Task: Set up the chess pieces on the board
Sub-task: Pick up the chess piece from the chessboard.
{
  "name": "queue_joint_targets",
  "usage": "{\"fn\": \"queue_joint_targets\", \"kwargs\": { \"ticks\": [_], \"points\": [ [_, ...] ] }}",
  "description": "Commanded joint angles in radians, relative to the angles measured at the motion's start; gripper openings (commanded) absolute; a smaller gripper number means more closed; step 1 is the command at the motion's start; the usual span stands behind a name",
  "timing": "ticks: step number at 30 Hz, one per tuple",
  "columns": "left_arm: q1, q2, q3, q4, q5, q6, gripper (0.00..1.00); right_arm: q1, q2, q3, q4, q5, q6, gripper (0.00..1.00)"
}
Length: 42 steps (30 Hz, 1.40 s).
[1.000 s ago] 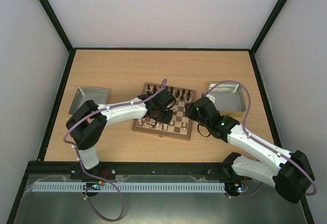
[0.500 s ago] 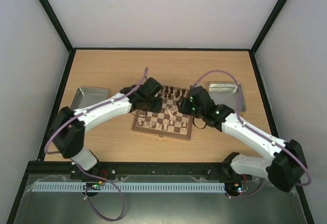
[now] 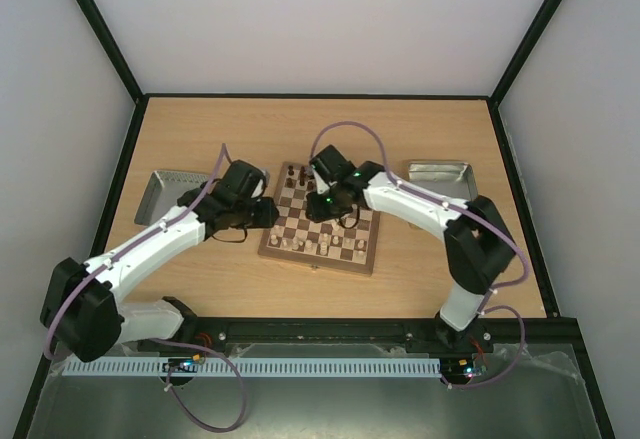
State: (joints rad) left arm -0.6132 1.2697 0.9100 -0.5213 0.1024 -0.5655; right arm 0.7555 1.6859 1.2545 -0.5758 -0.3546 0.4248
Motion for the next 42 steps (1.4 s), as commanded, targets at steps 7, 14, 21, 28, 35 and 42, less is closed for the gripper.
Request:
{"fn": "queue_joint_targets", "kwargs": {
  "ticks": [7, 14, 21, 28, 35, 42],
  "points": [
    [0.051, -0.088, -0.101, 0.027, 0.129, 0.01, 0.33, 0.094, 0.2, 0.168, -0.17, -0.049, -0.101, 0.27],
    [0.053, -0.098, -0.131, 0.045, 0.16, 0.003, 0.34, 0.111, 0.249, 0.203, -0.201, -0.046, -0.118, 0.18],
    [0.052, -0.102, -0.152, 0.063, 0.182, -0.01, 0.34, 0.116, 0.26, 0.204, -0.219, -0.058, -0.154, 0.15],
    [0.052, -0.105, -0.159, 0.066, 0.183, -0.02, 0.34, 0.12, 0.271, 0.203, -0.22, -0.078, -0.188, 0.16],
    [0.052, -0.102, -0.16, 0.065, 0.186, -0.028, 0.34, 0.122, 0.29, 0.202, -0.219, -0.071, -0.196, 0.13],
    [0.053, -0.1, -0.16, 0.067, 0.184, -0.031, 0.34, 0.123, 0.297, 0.198, -0.215, -0.064, -0.202, 0.13]
  ]
}}
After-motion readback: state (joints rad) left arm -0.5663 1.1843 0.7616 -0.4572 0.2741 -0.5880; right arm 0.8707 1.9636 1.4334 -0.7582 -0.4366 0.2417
